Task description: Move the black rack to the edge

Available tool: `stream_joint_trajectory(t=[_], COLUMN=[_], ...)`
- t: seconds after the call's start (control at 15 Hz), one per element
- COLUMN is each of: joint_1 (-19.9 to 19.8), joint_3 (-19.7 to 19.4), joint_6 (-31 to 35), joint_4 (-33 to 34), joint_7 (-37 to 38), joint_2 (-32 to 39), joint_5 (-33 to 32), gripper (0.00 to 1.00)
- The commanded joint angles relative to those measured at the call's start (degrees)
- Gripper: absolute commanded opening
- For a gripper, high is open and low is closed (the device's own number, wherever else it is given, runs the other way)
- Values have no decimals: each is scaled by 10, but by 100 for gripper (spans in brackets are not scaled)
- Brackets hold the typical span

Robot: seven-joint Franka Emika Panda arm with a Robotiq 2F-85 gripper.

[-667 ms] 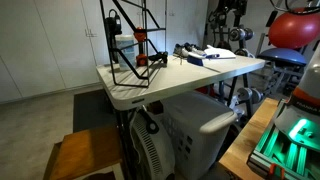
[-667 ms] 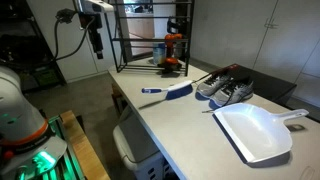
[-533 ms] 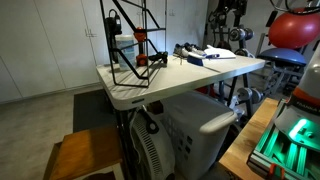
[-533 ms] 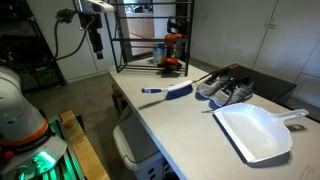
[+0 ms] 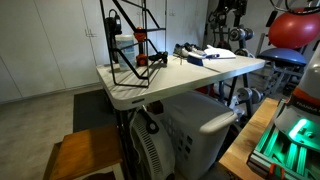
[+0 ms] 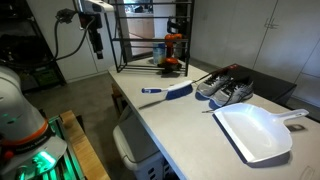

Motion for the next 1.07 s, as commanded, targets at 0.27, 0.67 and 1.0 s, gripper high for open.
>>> stream_joint_trajectory(t=[0.27, 0.67, 1.0], joint_1=[-3, 13, 29], joint_3=[5, -10, -50], joint_6=[33, 169, 252], joint_4=[6, 72, 144], joint_7=[-21, -102, -126], joint_2=[8, 96, 197], joint_5=[-11, -24, 84], gripper=[100, 100, 100])
